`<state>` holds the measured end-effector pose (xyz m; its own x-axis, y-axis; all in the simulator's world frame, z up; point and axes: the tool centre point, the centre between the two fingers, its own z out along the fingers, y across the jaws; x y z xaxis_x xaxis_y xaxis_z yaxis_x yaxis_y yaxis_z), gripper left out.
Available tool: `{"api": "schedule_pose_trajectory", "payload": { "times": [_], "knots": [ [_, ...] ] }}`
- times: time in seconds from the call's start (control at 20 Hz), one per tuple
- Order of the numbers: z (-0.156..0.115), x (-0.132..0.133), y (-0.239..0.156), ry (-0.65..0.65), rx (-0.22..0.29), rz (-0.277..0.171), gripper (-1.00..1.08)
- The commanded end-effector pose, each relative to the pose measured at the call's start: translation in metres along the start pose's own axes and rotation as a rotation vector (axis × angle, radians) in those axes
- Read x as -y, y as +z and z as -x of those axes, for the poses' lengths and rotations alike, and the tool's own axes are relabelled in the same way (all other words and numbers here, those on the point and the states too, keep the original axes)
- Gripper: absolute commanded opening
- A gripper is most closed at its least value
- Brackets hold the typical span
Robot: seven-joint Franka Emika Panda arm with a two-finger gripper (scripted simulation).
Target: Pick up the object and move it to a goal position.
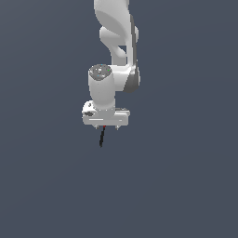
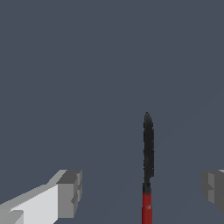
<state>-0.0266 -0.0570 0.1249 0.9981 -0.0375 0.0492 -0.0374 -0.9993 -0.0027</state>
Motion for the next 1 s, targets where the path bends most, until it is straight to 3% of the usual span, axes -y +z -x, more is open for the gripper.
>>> {"api": "schedule_pose_trajectory", "payload": {
  "times": [0.0, 0.4, 0.95],
  "knots": [
    [0.017, -0.013, 0.021, 0.008, 0.016, 0.001, 1.0],
    [0.054, -0.036, 0.059, 0.024, 0.045, 0.003, 1.0],
    [0.059, -0.038, 0.073, 0.026, 0.049, 0.003, 1.0]
  ]
}}
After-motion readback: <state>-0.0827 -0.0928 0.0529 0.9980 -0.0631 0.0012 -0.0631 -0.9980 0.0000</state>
